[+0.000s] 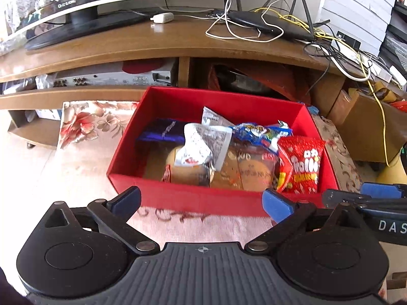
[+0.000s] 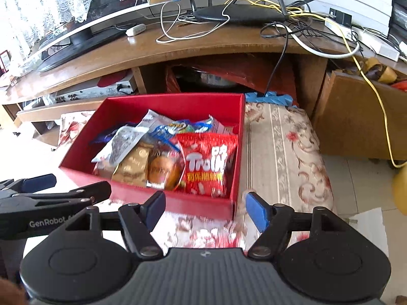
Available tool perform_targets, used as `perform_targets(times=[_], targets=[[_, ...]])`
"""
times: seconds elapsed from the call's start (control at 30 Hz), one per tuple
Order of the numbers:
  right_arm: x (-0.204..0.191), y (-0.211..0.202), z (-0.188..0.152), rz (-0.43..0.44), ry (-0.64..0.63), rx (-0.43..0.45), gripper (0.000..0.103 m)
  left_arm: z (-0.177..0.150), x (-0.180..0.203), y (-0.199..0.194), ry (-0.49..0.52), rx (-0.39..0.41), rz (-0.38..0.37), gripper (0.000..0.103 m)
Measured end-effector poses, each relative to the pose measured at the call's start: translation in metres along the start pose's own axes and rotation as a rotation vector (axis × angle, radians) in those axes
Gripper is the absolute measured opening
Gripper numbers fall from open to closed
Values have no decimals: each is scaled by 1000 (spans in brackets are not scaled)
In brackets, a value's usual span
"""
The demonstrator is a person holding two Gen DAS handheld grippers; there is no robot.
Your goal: Organize snacks
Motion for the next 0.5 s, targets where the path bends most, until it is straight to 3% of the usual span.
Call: perform_targets(times=[0.33, 0.5], targets=[[7, -16, -30, 2, 10, -14, 67, -25, 6, -19, 14, 27, 5, 103], [8, -24, -40, 11, 10, -16, 67, -37, 8, -26, 55, 37, 67, 103]])
Point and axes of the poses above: each gripper's, at about its wrist camera, not at the fingertips, and y roughly the way its jaws point, x to its right, z to its top, the point moved 6 cm from there along y, roughly the way its jaws point, and after that the axes turned 14 degrees about -z, right-handed, at the moved point
